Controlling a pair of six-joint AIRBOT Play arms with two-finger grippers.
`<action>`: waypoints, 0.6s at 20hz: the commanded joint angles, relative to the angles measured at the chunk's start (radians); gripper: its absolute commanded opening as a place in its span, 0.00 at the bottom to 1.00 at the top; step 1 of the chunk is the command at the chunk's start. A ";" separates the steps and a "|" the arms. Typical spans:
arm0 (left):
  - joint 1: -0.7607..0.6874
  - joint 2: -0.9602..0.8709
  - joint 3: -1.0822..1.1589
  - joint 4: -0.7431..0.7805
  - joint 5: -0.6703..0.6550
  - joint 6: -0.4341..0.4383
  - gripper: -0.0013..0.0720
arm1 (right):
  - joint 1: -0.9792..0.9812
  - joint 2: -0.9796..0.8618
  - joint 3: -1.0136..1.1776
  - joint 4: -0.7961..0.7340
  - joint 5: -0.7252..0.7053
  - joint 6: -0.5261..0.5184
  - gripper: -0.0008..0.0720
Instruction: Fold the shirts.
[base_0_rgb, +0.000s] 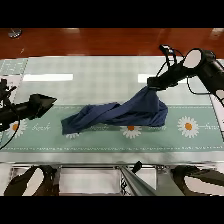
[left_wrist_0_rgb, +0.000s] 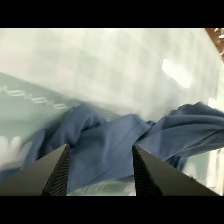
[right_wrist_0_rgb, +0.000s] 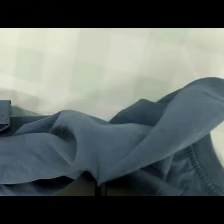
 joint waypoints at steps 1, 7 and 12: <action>0.069 0.002 0.020 0.217 -0.161 -0.052 0.65 | 0.000 0.000 0.000 0.002 0.006 -0.004 0.04; -0.014 0.025 -0.087 0.232 -0.282 -0.063 0.84 | 0.000 0.000 0.000 0.000 0.005 -0.022 0.04; -0.097 0.042 -0.110 0.233 -0.280 -0.068 0.84 | 0.000 0.000 0.000 0.000 0.003 -0.029 0.04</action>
